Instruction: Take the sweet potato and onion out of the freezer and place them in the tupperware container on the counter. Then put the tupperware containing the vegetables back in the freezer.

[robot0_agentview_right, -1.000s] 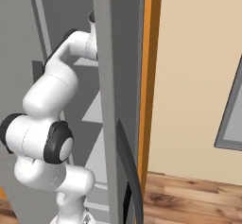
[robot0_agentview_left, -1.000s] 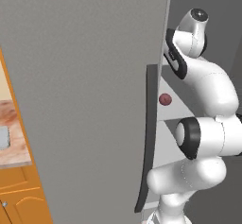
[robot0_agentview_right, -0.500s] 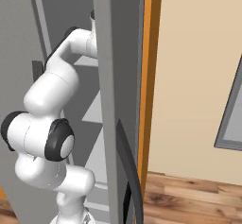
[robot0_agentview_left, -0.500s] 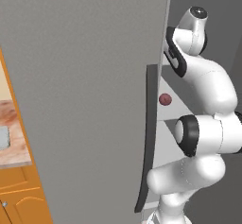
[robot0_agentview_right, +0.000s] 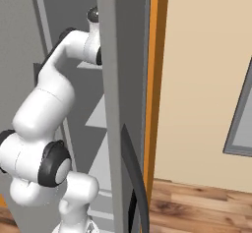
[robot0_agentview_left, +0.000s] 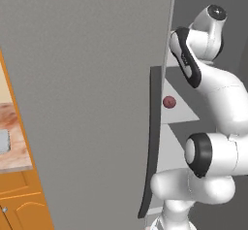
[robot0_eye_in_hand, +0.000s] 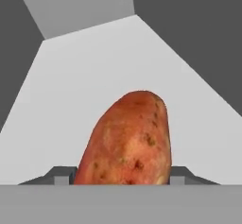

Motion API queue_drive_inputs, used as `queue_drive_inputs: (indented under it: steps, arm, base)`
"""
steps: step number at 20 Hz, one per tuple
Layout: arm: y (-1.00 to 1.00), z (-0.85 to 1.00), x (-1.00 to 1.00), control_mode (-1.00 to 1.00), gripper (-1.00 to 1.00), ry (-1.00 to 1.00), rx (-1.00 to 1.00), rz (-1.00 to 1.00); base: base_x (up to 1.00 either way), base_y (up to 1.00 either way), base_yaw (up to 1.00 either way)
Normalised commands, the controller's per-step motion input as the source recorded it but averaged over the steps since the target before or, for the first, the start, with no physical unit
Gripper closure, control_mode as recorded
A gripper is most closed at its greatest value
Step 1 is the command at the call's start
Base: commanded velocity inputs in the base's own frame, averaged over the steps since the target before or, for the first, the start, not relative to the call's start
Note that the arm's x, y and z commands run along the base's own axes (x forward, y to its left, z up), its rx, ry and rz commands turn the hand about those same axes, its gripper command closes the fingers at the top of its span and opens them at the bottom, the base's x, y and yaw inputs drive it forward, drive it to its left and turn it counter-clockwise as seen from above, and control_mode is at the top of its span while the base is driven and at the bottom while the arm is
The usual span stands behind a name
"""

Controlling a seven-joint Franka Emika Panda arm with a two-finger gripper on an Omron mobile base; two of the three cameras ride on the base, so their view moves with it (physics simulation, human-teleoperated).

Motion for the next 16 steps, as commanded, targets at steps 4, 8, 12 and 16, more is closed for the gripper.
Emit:
queue_drive_inputs:
  steps: [4, 8, 12, 16]
  arm:
    - [0.03, 0.23, -1.0, -1.0, 1.0, -0.29, 0.0, 0.0]
    - [0.08, 0.25, -1.0, -1.0, 1.0, -0.2, 0.0, 0.0]
    - [0.16, 0.19, -1.0, -1.0, 1.0, -0.04, 0.0, 0.0]
    - [0.24, 0.04, -1.0, -1.0, 1.0, 0.0, 0.0, 0.0]
  base:
    - [0.0, 0.0, 0.0]
    - [0.0, 0.0, 0.0]
    - [0.0, 0.0, 0.0]
    - [0.0, 0.0, 0.0]
